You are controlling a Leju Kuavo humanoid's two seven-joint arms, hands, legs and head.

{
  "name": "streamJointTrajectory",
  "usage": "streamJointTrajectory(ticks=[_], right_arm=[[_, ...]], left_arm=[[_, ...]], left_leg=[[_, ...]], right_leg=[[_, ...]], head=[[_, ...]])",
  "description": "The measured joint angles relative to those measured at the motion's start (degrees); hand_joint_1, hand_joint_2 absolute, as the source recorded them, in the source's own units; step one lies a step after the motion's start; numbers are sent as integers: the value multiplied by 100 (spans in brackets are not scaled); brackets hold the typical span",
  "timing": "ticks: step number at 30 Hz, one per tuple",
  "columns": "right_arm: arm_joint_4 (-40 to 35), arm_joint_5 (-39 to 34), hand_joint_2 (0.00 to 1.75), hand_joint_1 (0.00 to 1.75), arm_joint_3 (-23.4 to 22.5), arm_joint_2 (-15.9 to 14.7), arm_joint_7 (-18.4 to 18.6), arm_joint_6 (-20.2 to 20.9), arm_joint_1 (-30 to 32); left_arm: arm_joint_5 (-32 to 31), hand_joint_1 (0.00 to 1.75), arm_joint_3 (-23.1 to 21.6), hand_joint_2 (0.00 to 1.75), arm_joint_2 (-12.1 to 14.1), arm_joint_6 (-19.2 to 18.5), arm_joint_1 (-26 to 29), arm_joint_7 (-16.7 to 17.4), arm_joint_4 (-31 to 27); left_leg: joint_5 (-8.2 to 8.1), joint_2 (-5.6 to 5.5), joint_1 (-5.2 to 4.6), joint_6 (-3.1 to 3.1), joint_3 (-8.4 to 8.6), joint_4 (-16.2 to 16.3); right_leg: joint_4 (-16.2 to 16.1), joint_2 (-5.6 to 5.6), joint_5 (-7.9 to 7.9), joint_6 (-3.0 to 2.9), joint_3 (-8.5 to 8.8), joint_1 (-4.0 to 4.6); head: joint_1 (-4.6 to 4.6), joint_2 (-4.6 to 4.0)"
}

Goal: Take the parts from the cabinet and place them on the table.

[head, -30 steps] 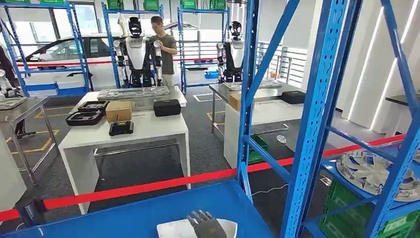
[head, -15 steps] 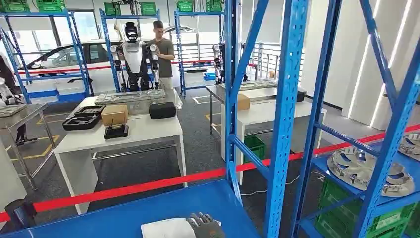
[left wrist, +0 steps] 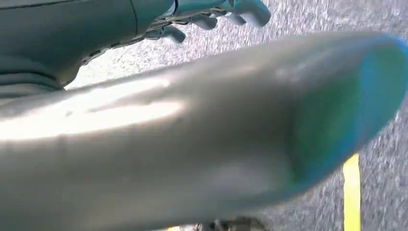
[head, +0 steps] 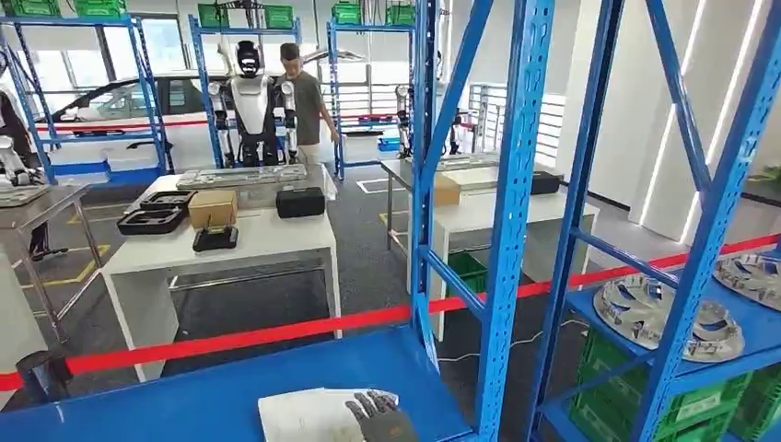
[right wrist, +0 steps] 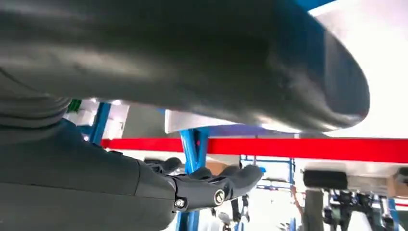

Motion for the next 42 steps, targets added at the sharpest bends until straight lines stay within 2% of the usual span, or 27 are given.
streamJointTrajectory(ticks=[1, 2, 4, 5, 6, 7, 8, 9, 10, 11, 12, 13, 14, 18, 19, 23, 29, 37, 42], right_arm=[[-2, 0, 0, 0, 5, -31, 18, -24, -2], [0, 39, 175, 0, 39, -44, 67, -50, -16], [0, 112, 175, 0, 88, -79, 164, -59, -14], [2, 129, 175, 0, 103, -92, 190, -59, -10], [7, 168, 175, 0, 140, -108, 232, -59, -11], [7, 194, 175, 0, 181, -129, 269, -59, -12], [7, 212, 175, 0, 195, -143, 290, -59, -16], [7, 223, 175, 0, 199, -149, 321, -61, -25], [7, 223, 175, 0, 203, -178, 380, -72, -46], [9, 223, 175, 0, 216, -186, 415, -77, -59], [11, 223, 175, 0, 230, -191, 437, -86, -60], [13, 223, 175, 0, 236, -191, 446, -92, -47], [20, 223, 175, 0, 243, -204, 452, -94, -42], [24, 219, 175, 0, 286, -226, 477, -162, -42], [24, 221, 0, 0, 299, -230, 496, -190, -45], [24, 223, 0, 0, 324, -241, 557, -282, -59], [24, 223, 0, 0, 339, -241, 575, -370, -90], [24, 221, 0, 0, 354, -241, 601, -385, -92], [24, 212, 0, 0, 354, -241, 608, -400, -91]], left_arm=[[-20, 0, 2, 0, 7, 9, -2, -11, -4], [-46, 0, 2, 0, 9, 15, -2, -20, -9], [-79, 0, 4, 0, 0, 15, 9, -20, -4], [-92, 0, 4, 0, 0, 15, 11, -18, -4], [-94, 0, 4, 0, -2, 11, 11, -20, 0], [-94, 0, 4, 0, -4, 2, 14, -22, 2], [-94, 0, 4, 0, -6, -9, 15, -42, 2], [-96, 0, 7, 0, -9, -15, 14, -77, 2], [-101, 0, 7, 0, -15, -15, 16, -147, 2], [-107, 0, 7, 0, -19, -13, 13, -210, 2], [-114, 0, 7, 0, -20, -11, 16, -286, 2], [-114, 0, 7, 0, -17, -11, 20, -323, 2], [-116, 0, 7, 0, -17, -11, 26, -350, 2], [-118, 0, 7, 0, -22, -9, 28, -501, 5], [-116, 0, 7, 0, -15, -9, 28, -542, 5], [-70, 0, 13, 0, -2, -85, 31, -623, 5], [-74, 0, 13, 0, -2, -92, 30, -654, 5], [-85, 0, 15, 0, 2, -87, 31, -656, 5], [-105, 0, 17, 0, 9, -76, 31, -649, 5]], left_leg=[[56, 5, 21, 22, 16, -22], [101, 10, 31, 66, -30, -23], [154, 12, 32, 55, -107, -9], [172, 12, 32, 47, -146, 6], [179, 11, 35, 39, -173, 22], [181, 13, 38, 35, -186, 41], [179, 12, 40, 31, -188, 56], [170, 12, 42, 17, -185, 74], [153, 13, 42, -9, -190, 94], [154, 16, 10, -41, -222, 113], [165, 14, 17, -75, -234, 106], [145, 12, -2, -35, -238, 130], [159, 12, 11, -36, -235, 112], [191, 12, 17, -89, -230, 68], [195, 11, 17, -95, -230, 62], [216, 10, 18, -129, -234, 53], [226, 10, 21, -137, -237, 54], [230, 8, -2, -125, -275, 99], [228, 3, -22, -64, -322, 142]], right_leg=[[92, 5, -114, 29, -54, -12], [402, -2, -389, 61, -178, -28], [1315, -9, -883, 122, -518, -63], [1666, -10, -1015, 142, -636, -72], [1755, -12, -1010, 154, -639, -83], [1541, -18, -878, 160, -473, -91], [1123, -23, -682, 157, -203, -99], [640, -28, -491, 146, 79, -102], [23, -45, -401, 101, 389, -96], [-6, -43, -432, 61, 416, -51], [-29, -39, -403, 19, 406, -54], [-60, -44, -380, 39, 407, -64], [-59, -39, -382, 34, 403, -56], [-56, -34, -377, -6, 390, -45], [-56, -36, -375, -11, 388, -45], [-53, -38, -364, -29, 384, -43], [-53, -37, -350, -42, 384, -49], [-67, -40, -318, 0, 376, -68], [-69, -43, -292, 50, 356, -93]], head=[[-2, 0], [22, 0], [30, 0], [35, 0], [35, 0], [39, 0], [39, 0], [39, 0], [41, 0], [24, 0], [42, 0], [30, 0], [19, 0], [22, 0], [19, 0], [19, 0], [19, 0], [19, 0], [17, 0]])
